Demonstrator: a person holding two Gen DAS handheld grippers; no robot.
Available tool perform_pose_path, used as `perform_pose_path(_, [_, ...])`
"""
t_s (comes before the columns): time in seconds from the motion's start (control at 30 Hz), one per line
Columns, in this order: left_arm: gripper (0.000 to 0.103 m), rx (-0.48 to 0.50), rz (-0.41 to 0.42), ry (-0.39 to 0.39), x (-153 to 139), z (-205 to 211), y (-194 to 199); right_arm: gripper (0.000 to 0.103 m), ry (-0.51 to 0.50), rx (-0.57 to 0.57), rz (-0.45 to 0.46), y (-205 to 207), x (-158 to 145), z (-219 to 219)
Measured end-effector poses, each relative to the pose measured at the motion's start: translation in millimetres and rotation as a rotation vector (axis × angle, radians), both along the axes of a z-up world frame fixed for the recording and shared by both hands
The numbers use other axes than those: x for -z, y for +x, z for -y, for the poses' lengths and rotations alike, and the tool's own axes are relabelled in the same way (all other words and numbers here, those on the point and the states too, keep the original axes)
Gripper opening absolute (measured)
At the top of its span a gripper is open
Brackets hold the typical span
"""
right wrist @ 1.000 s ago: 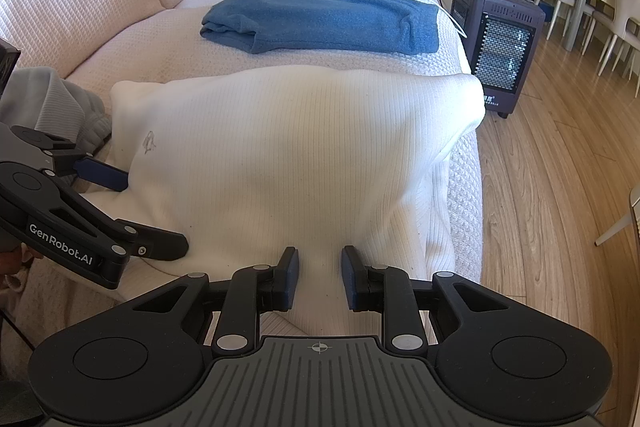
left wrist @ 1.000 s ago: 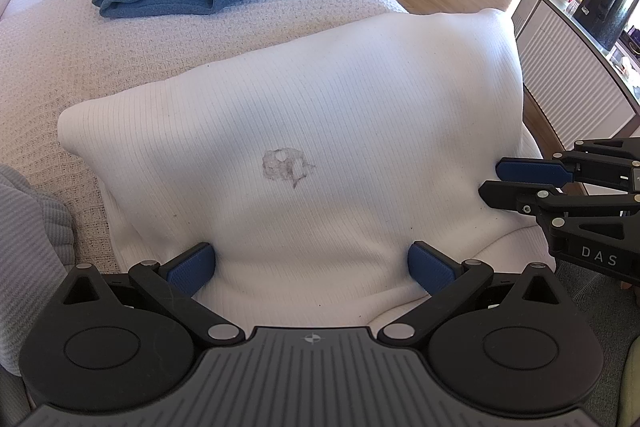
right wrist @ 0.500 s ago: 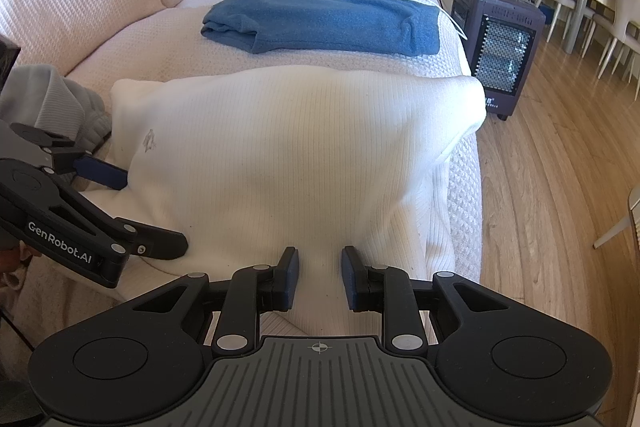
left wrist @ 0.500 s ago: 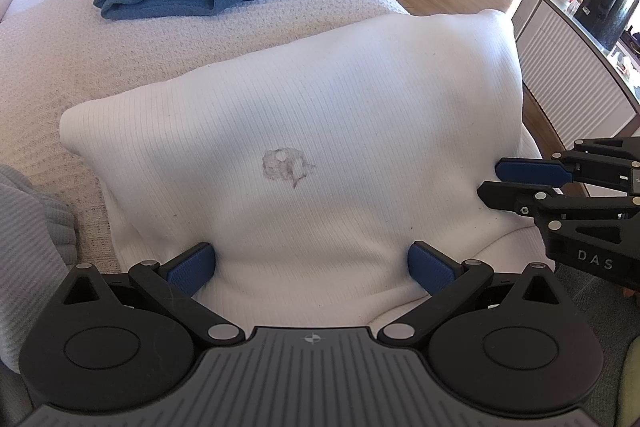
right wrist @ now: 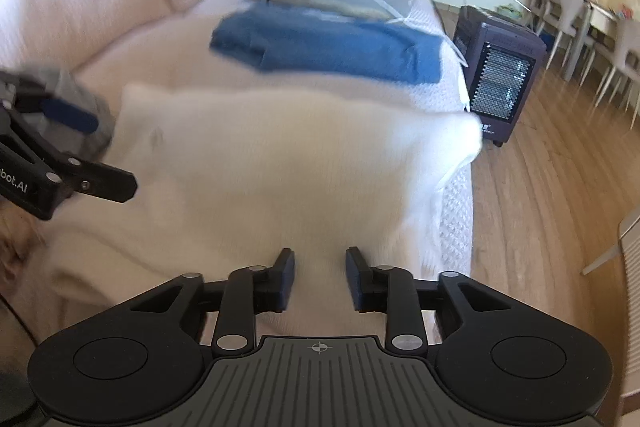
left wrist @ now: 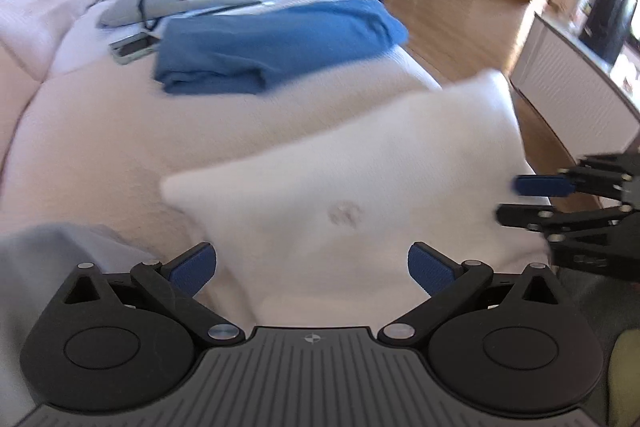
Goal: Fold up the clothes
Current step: 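Grasp the folded white sweatshirt edge with both tools and lift it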
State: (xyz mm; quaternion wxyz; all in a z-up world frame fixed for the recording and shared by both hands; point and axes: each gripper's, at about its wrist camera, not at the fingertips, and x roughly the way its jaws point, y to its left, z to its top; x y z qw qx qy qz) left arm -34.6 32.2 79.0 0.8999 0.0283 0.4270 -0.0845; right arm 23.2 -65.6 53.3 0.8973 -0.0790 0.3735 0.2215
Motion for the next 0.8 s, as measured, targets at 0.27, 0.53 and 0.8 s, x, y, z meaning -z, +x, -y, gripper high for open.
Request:
perform_pose_path(0.27, [0.103, -0.053, -0.062, 0.012, 16.4, -23.8, 21.8, 0.085, 0.083, 0.068, 0.008, 22.7, -24.3, 53.5])
perform_pose_path(0.53, [0.103, -0.045, -0.173, 0.017, 43.5, -29.9, 22.8, 0.086, 0.121, -0.038, -0.201, 60.8, 10.9, 65.1])
perform_pose_path(0.8, [0.103, -0.069, -0.235, -0.077, 61.3, -37.9, 31.9, 0.099, 0.210, -0.061, -0.340, 89.4, 44.7, 65.7])
